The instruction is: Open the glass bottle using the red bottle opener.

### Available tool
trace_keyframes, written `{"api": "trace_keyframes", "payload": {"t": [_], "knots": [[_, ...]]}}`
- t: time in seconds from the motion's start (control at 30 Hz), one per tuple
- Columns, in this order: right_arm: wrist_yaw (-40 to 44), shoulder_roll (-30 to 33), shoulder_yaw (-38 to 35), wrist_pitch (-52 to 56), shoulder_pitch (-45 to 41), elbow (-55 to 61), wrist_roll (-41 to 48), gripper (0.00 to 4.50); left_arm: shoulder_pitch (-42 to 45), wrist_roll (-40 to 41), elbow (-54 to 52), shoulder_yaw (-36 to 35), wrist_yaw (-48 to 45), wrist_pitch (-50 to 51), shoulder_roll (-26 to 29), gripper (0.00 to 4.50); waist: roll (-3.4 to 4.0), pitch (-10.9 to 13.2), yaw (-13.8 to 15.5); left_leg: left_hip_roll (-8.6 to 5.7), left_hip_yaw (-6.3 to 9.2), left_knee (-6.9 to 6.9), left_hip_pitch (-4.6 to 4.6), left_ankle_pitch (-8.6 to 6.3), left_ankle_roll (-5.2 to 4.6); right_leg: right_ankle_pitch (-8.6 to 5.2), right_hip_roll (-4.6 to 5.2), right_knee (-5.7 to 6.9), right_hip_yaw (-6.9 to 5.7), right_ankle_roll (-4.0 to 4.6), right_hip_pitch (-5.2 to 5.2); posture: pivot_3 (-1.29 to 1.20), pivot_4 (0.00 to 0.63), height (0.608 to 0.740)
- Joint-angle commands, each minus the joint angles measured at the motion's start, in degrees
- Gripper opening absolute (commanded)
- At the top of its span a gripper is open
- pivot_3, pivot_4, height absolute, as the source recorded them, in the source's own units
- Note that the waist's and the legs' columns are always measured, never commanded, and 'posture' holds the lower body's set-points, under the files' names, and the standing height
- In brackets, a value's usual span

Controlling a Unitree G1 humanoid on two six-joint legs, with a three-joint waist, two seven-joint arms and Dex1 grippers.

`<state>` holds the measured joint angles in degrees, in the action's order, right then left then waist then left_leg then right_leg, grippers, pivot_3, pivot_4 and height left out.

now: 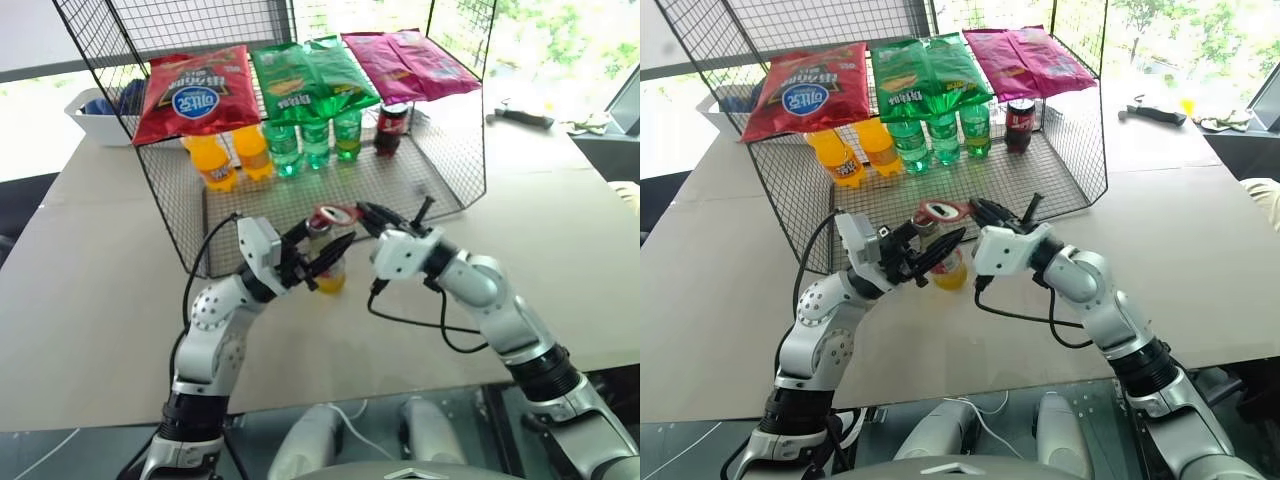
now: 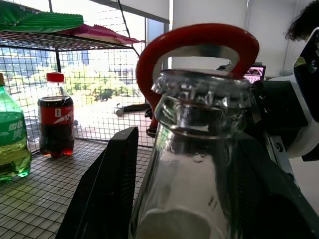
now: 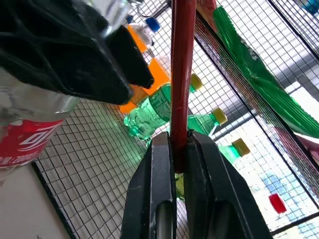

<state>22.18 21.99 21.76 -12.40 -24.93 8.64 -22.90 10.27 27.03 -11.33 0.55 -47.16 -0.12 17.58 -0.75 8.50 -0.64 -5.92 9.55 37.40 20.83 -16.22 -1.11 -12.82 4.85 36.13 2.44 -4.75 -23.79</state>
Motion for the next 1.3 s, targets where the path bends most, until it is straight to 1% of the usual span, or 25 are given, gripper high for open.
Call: {"api": "trace_keyframes", "payload": {"t": [0.03,0.27,0.43,0.53,0.7,1.07,1.13,1.3], "knots": [[0.3,0.6,1.4,-3.8,-1.4,-0.1,-2.8,0.00,-0.3,-0.6,-0.6,1.1,-0.1,0.5,0.2,1.95,0.00,0.0,0.0,0.00,-0.01,0.00,-0.02,0.00,0.00,0.00,0.00,0.01,0.01,0.00,0.00,0.00,0.150,0.740],[-0.4,1.8,2.5,-9.2,-1.4,-2.1,-7.0,0.00,-0.1,-0.7,0.2,1.0,-0.1,0.4,0.1,1.95,0.00,0.0,0.1,0.00,-0.02,0.00,-0.06,0.00,0.00,0.00,0.00,0.01,0.02,0.00,0.02,0.00,0.150,0.740],[1.0,2.3,2.7,-7.2,-0.7,-1.1,-9.0,0.00,0.2,-0.7,0.8,0.9,-0.3,0.4,0.0,1.95,0.01,-0.1,0.1,0.00,-0.03,0.00,-0.09,0.00,0.00,0.00,-0.01,0.03,0.02,0.00,0.03,0.00,0.150,0.740],[0.4,1.7,2.6,-6.5,0.7,-0.6,-9.2,0.00,0.7,-0.6,1.5,0.6,-0.2,0.7,0.0,1.95,0.02,-0.2,0.1,0.00,-0.02,0.00,-0.11,0.00,0.00,0.00,-0.01,0.03,0.02,0.00,0.04,0.00,0.150,0.740],[-0.1,1.5,3.2,-7.1,0.5,-0.8,-11.3,0.00,0.9,-0.5,1.6,0.3,-0.3,1.2,0.3,1.95,0.05,-0.2,0.1,0.00,-0.05,0.00,-0.17,0.00,0.00,0.00,-0.01,0.04,0.05,0.00,0.06,0.00,0.150,0.740],[-0.8,0.3,3.1,-7.5,-0.2,-2.6,-12.1,0.00,1.7,-0.2,1.9,0.0,-0.1,2.2,0.8,1.95,0.07,-0.2,0.1,0.01,-0.05,0.00,-0.18,0.00,0.01,0.00,-0.03,0.06,0.05,0.00,0.06,0.00,0.150,0.740],[-0.3,-2.0,2.4,-4.8,1.3,-2.4,-8.5,0.00,1.9,-0.2,2.1,0.0,-0.2,2.3,0.8,1.95,0.06,-0.2,0.0,0.01,-0.05,0.00,-0.19,0.00,0.01,0.00,-0.03,0.06,0.05,0.00,0.06,0.00,0.150,0.740],[0.8,-2.7,2.9,-4.7,2.4,-1.9,-6.8,0.00,2.2,-0.3,2.4,0.0,-0.2,2.5,0.6,1.95,0.06,-0.2,0.0,0.05,-0.08,0.00,-0.18,0.01,0.01,0.01,-0.05,0.05,0.08,0.02,0.06,0.00,0.150,0.740]]}}
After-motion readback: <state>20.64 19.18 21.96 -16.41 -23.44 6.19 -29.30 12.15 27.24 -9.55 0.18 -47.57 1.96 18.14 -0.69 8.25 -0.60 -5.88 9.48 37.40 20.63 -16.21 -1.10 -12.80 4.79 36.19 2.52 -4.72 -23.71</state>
